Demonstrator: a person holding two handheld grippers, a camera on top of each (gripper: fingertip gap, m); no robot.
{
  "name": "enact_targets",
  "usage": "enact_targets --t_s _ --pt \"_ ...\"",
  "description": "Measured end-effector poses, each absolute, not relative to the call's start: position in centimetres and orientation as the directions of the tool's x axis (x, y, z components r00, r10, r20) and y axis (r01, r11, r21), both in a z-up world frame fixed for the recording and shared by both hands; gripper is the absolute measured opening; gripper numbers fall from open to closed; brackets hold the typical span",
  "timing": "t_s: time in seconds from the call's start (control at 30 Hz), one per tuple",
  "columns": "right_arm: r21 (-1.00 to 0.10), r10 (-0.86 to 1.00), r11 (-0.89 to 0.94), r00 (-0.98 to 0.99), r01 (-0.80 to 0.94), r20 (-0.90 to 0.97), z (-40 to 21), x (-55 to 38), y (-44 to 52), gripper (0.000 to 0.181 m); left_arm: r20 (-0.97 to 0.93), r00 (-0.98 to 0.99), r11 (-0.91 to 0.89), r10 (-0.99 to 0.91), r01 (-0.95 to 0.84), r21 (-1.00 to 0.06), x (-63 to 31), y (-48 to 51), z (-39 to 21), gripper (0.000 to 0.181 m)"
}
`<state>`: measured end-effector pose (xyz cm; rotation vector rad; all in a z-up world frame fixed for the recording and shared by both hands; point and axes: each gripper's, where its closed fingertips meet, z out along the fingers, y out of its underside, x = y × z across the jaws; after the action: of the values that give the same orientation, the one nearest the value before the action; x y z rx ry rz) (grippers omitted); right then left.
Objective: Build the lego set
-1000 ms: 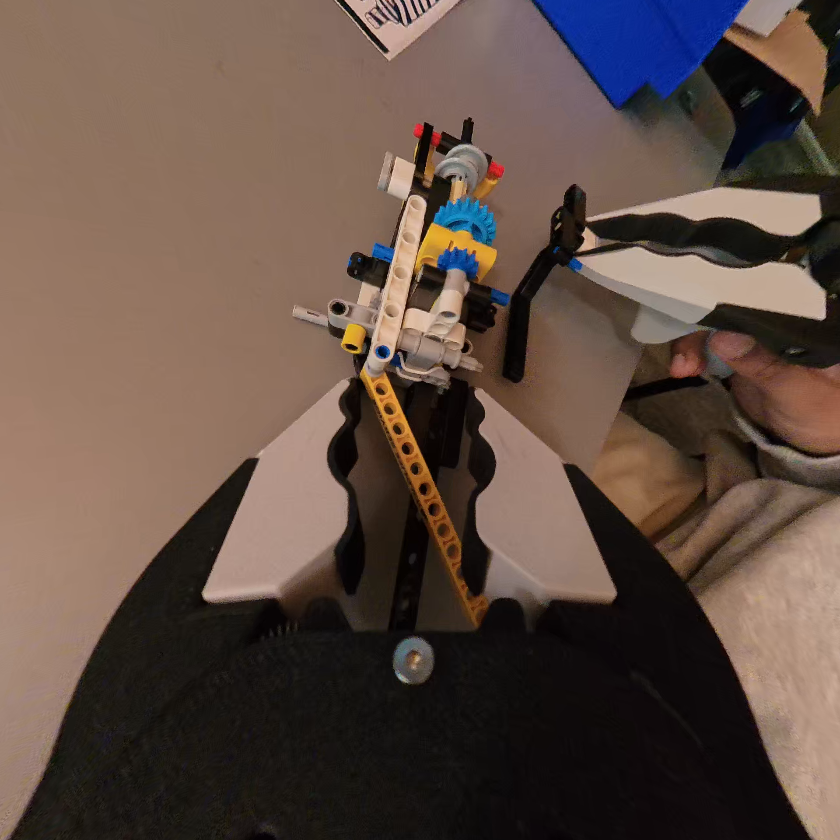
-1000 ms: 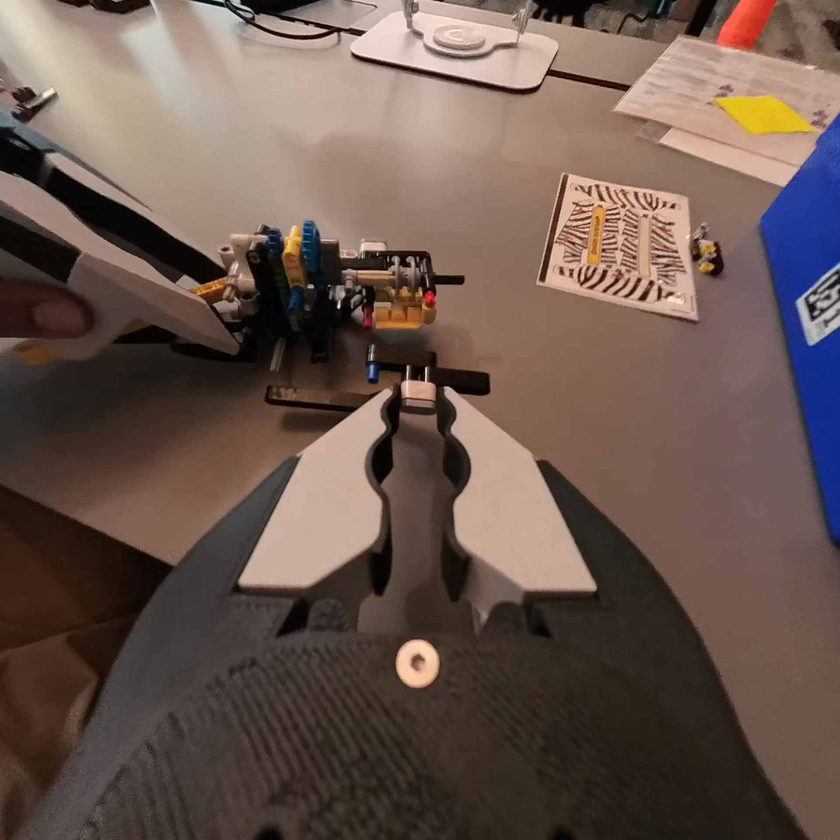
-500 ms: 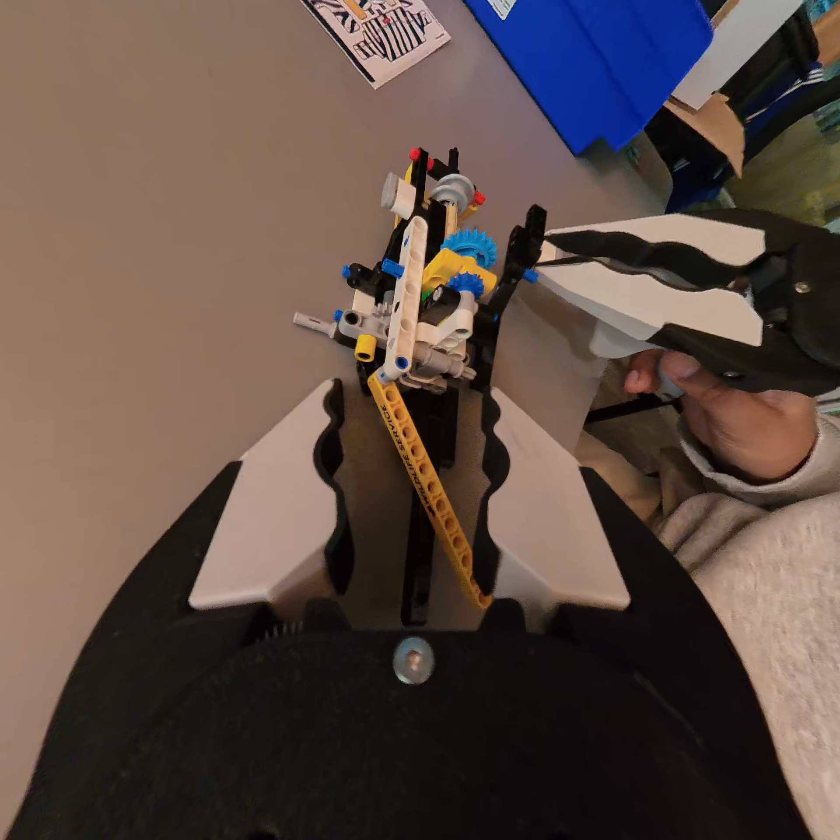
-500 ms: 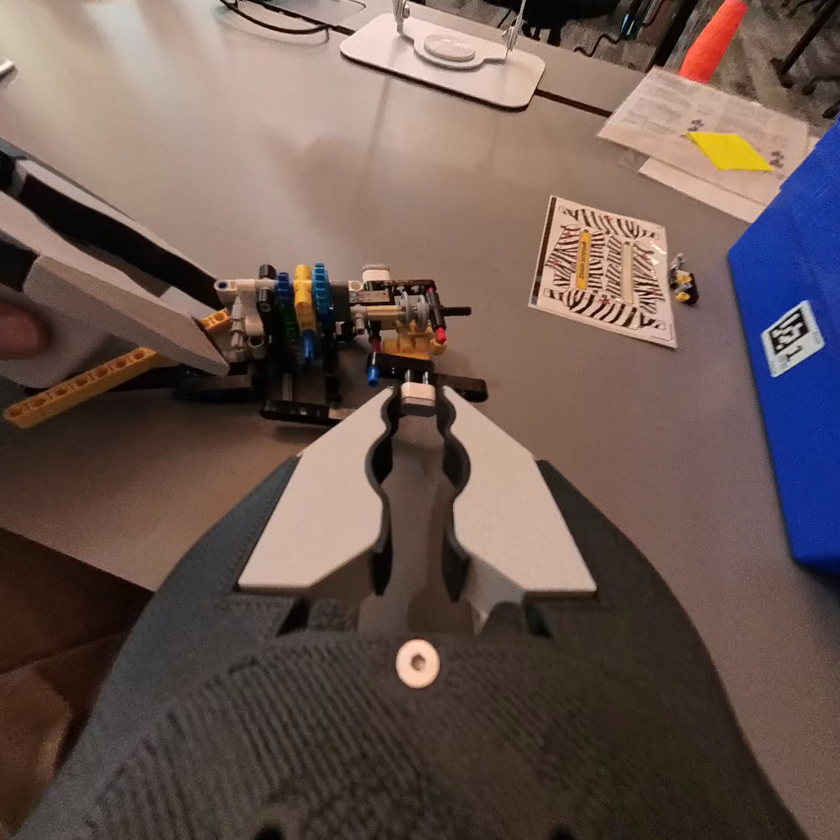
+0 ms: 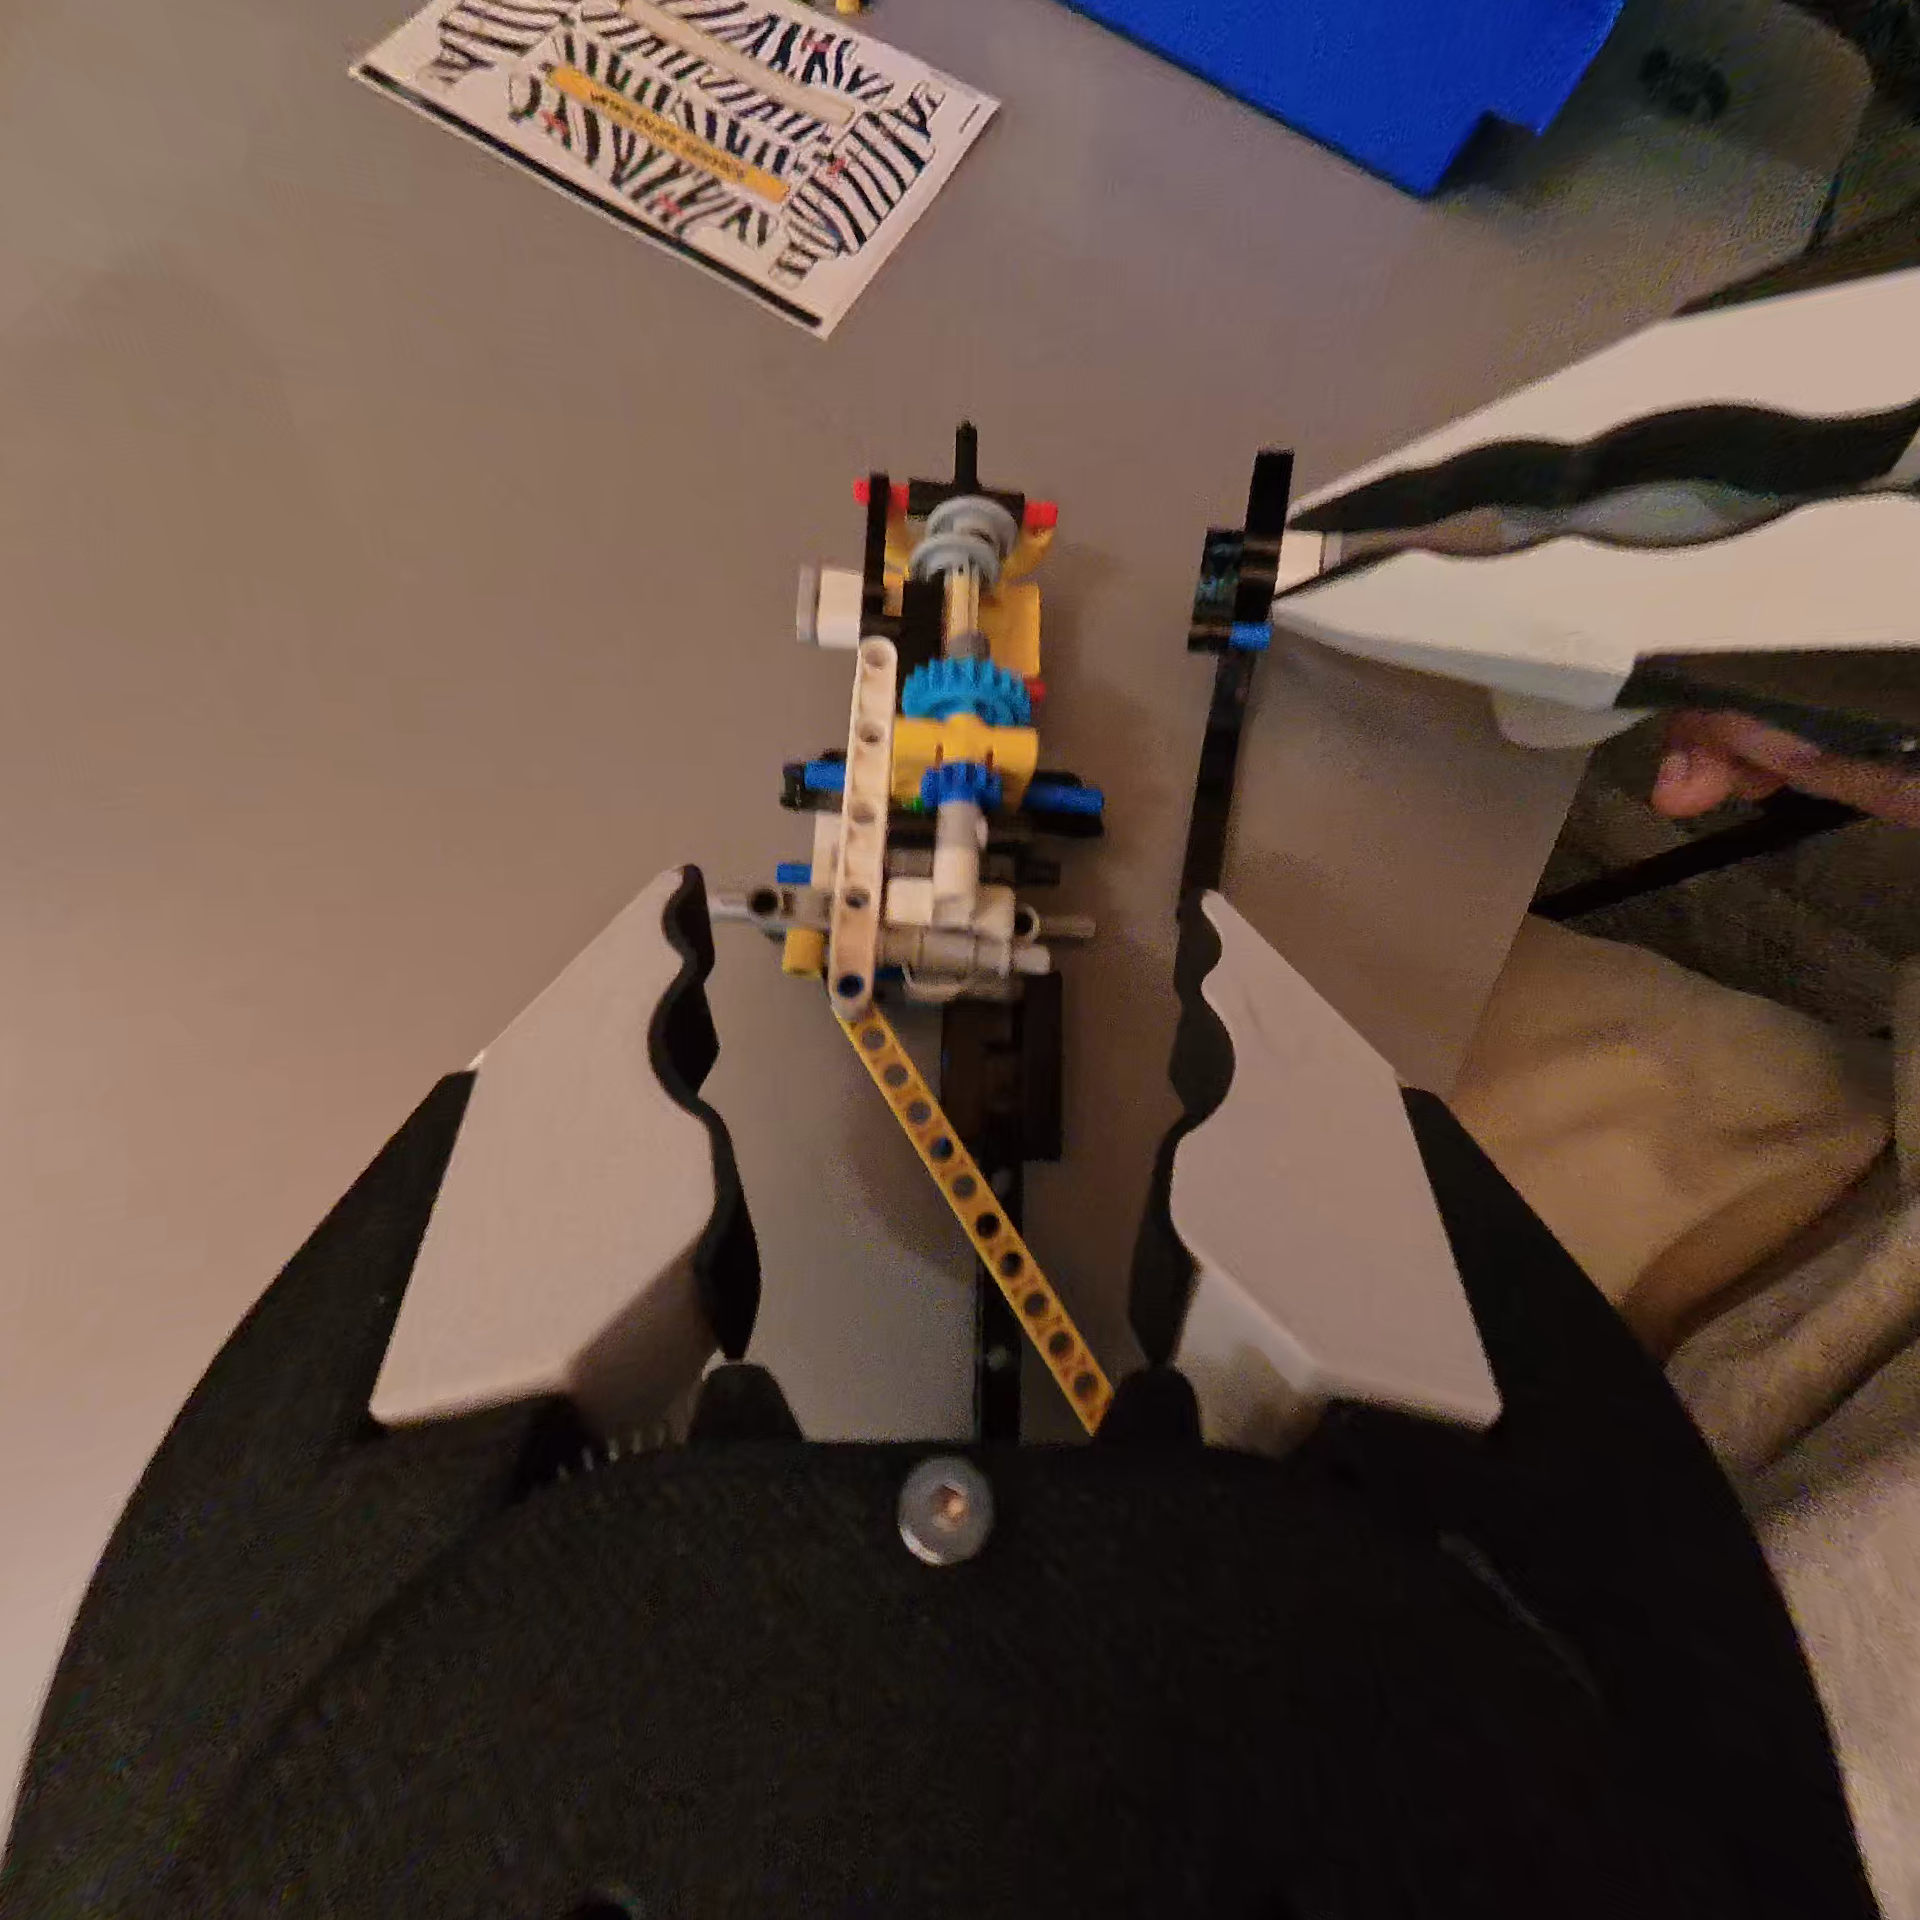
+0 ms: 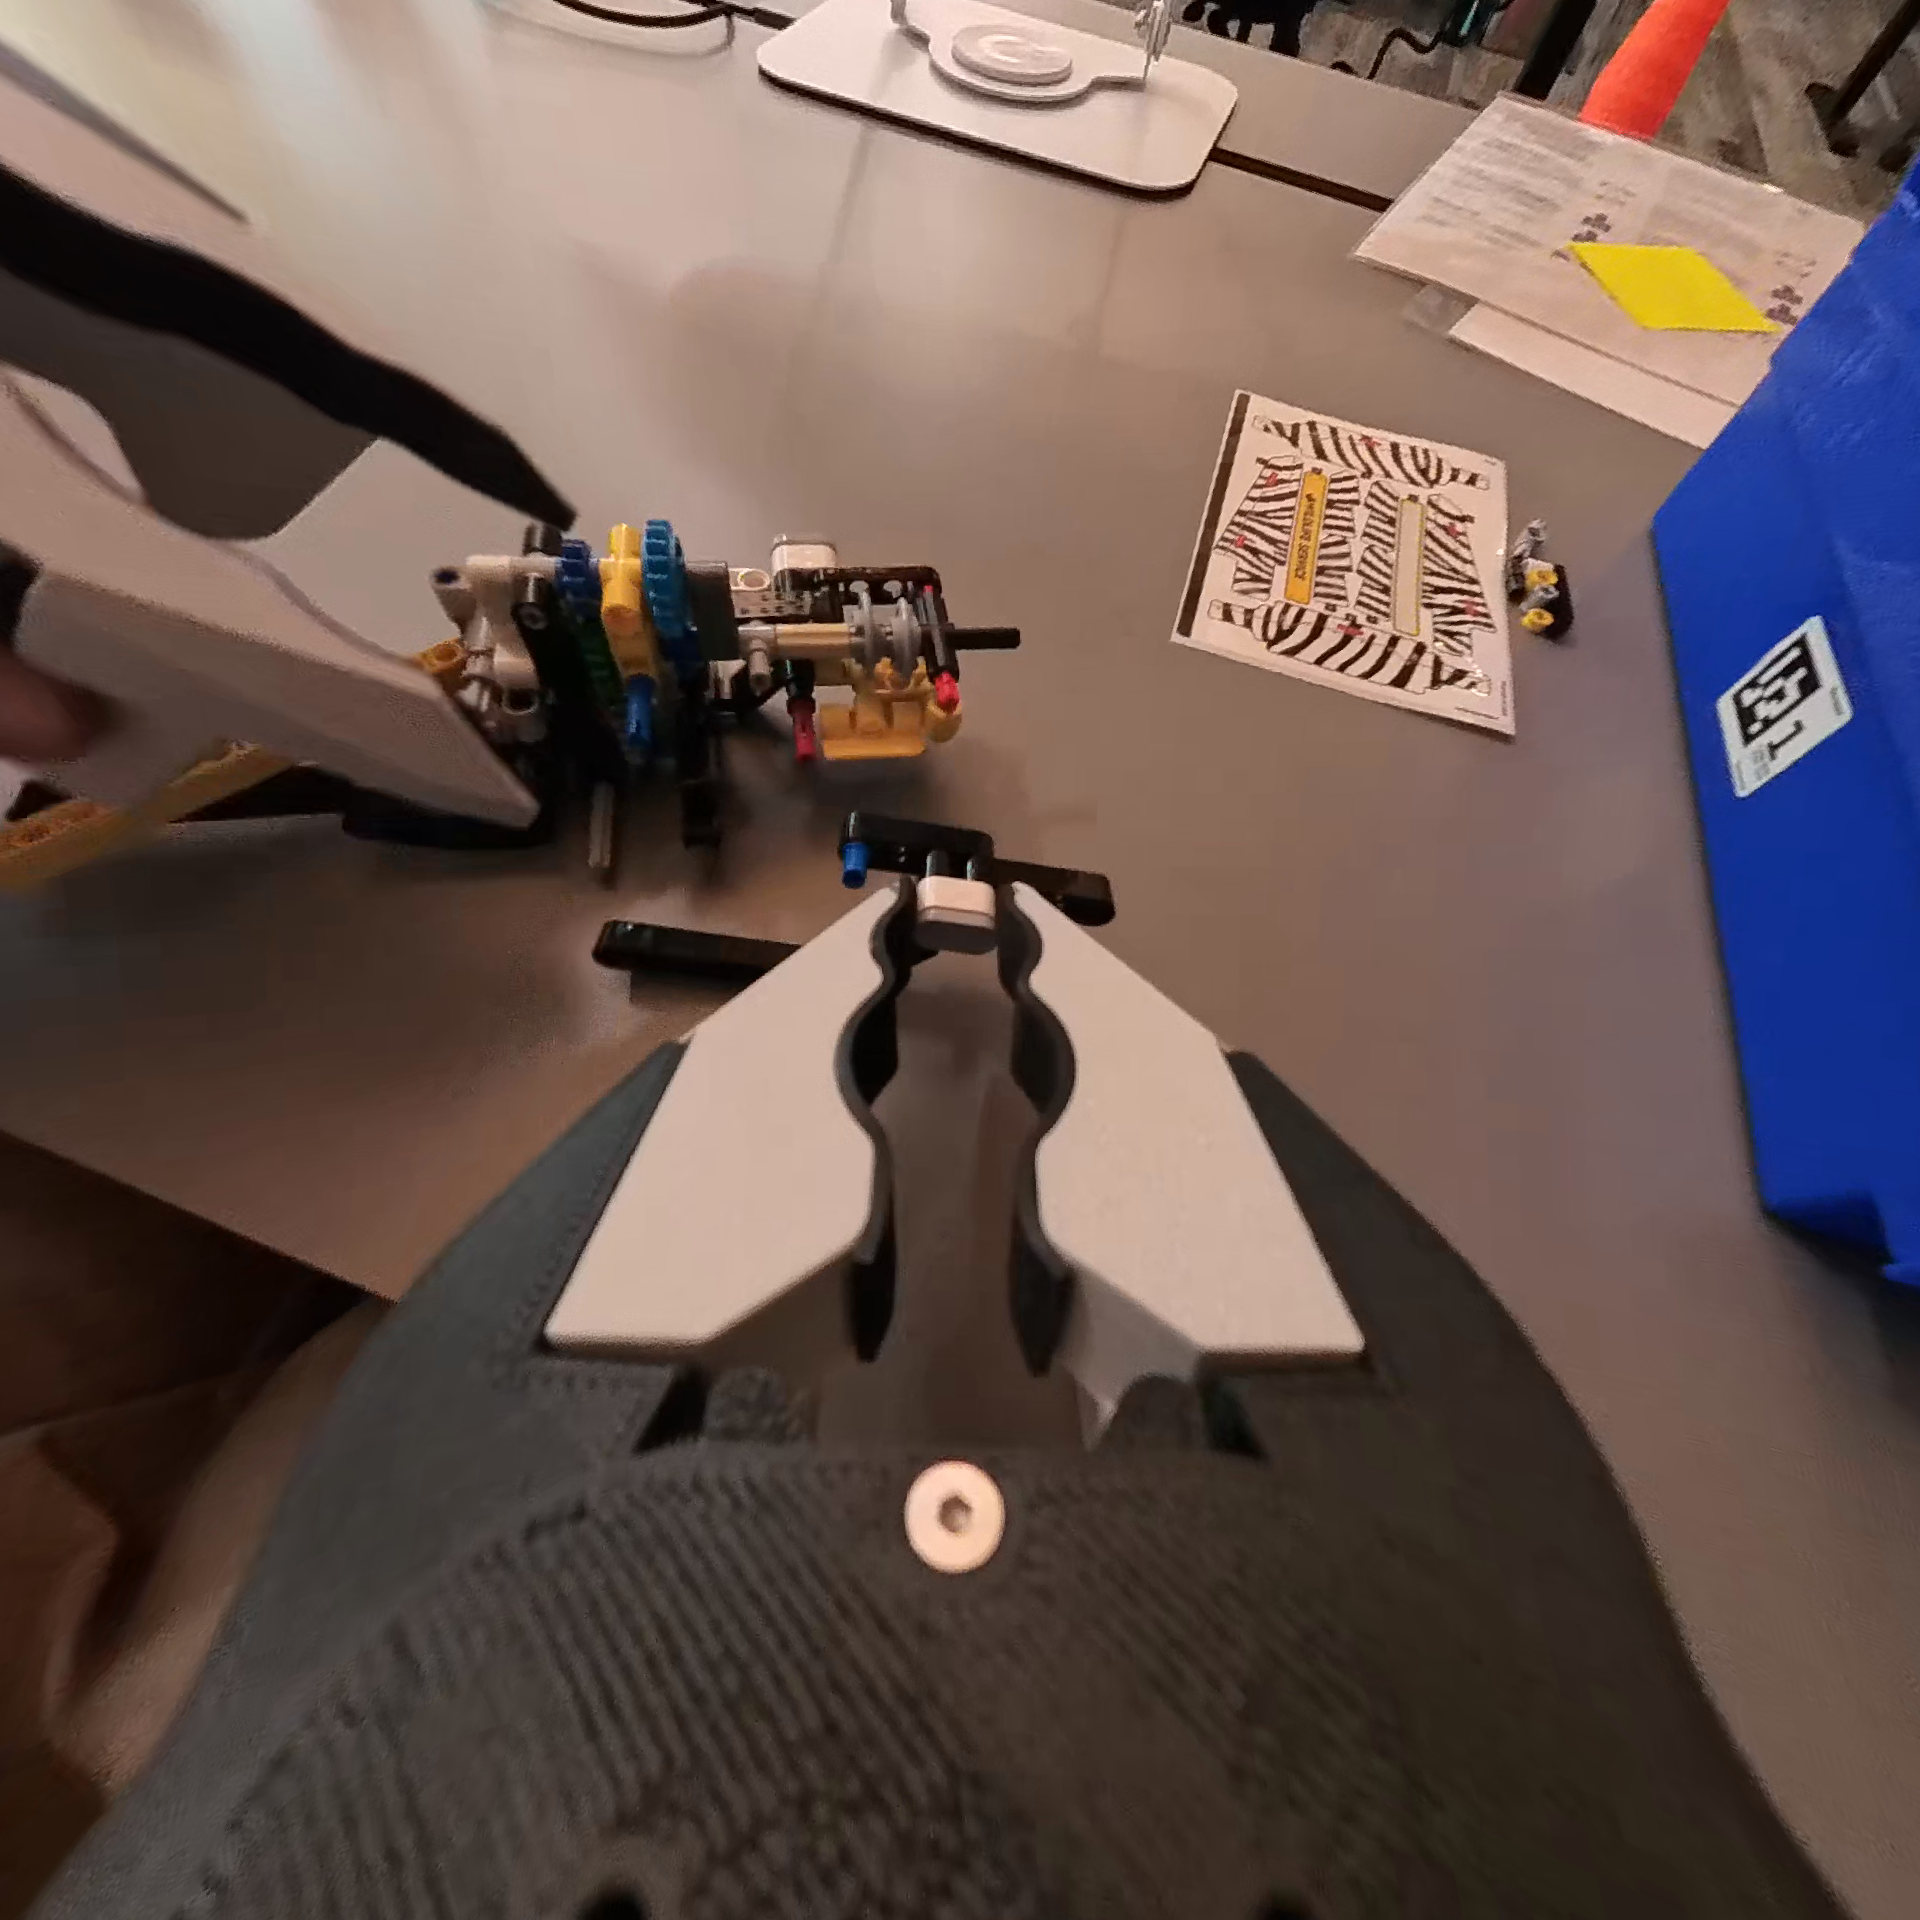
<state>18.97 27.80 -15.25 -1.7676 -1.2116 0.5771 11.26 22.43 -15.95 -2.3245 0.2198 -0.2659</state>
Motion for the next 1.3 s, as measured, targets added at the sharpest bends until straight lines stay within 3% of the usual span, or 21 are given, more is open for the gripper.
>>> enact_targets --t_s 0.03,0.33,0.43,0.83,1.3 --pt "-0.863 0.907 -0.133 0.411 0.488 0.093 -15.3 19.0 27.8 0.014 0.126 0.96 -0.69 -0.249 -0.084 -0.719 11.2 22.9 -15.7 0.088" --pt "-0.869 0.912 -0.172 0.407 0.465 0.038 -15.3 19.5 27.8 0.014 0.104 0.95 -0.798 -0.293 -0.184 -0.574 11.6 24.1 -17.5 0.07" --pt "-0.867 0.913 -0.181 0.407 0.464 0.027 -15.4 19.5 27.8 0.014 0.121 0.949 -0.805 -0.292 -0.176 -0.567 11.9 24.2 -17.4 0.06" --pt "-0.904 0.912 -0.148 0.41 0.401 0.033 -14.5 16.8 28.0 0.014 0.385 0.903 -0.779 -0.193 0.097 -0.619 11.3 24.5 -15.8 0.058" --pt "-0.906 0.898 -0.091 0.427 0.413 0.105 -15.1 16.3 28.1 0.013 0.399 0.884 -0.804 -0.242 0.047 -0.593 13.3 24.2 -16.2 0.049"
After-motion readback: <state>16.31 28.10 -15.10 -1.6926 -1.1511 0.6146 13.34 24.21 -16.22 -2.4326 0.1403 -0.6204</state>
